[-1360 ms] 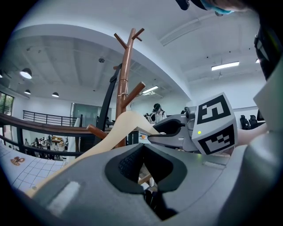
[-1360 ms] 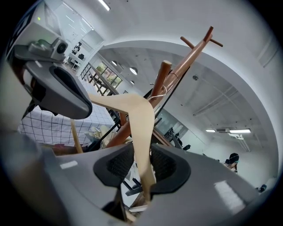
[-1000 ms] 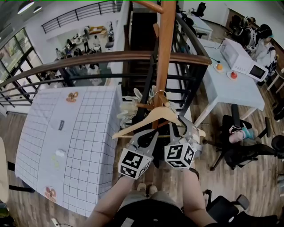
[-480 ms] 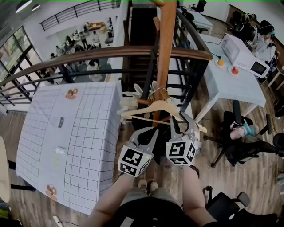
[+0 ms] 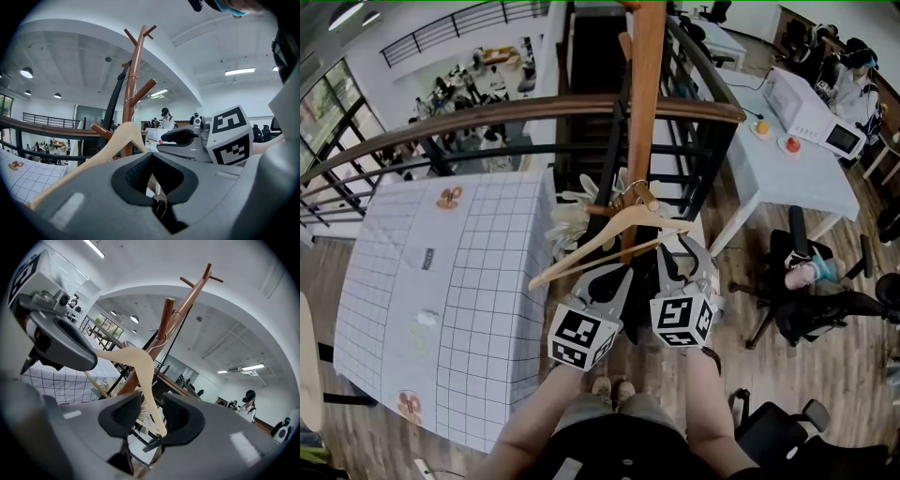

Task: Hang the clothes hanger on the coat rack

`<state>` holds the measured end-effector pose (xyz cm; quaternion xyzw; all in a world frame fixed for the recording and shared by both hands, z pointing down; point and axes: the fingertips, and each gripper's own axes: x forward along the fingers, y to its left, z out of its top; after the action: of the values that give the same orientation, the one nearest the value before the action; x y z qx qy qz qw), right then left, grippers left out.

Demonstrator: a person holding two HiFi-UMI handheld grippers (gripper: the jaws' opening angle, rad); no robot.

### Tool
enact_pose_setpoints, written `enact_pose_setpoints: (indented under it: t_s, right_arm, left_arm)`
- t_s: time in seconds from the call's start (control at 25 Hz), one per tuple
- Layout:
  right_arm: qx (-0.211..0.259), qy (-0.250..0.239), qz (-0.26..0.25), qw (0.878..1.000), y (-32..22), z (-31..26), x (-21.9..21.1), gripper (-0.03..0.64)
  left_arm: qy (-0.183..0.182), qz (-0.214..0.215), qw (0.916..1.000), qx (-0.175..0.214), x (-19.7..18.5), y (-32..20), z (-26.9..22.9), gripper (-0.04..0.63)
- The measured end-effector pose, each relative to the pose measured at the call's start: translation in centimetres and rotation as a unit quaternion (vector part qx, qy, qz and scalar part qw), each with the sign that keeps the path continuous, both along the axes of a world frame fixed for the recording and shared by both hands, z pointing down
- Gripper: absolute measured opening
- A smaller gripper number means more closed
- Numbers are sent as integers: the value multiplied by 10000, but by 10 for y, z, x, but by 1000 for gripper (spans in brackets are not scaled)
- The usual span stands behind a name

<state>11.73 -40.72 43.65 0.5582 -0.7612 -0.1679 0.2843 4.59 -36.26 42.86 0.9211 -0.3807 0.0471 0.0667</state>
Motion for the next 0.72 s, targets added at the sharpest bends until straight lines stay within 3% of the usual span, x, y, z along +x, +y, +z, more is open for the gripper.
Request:
enact_pose_setpoints:
  t_s: [0.28, 0.48, 0.72]
  right_arm:
    - [-137, -298, -71, 9994, 13, 4, -5, 129]
    - [-58, -962, -413, 9945, 23, -21, -18, 102]
    - [-168, -1568, -1108, 9813, 46, -40, -41, -2]
  left_arm:
    - [15, 18, 10000, -2, 0, 6, 0, -2]
    - [27, -3, 10000, 59, -1, 7, -4, -2]
    - [84, -45, 9998, 171, -4, 8, -15, -3]
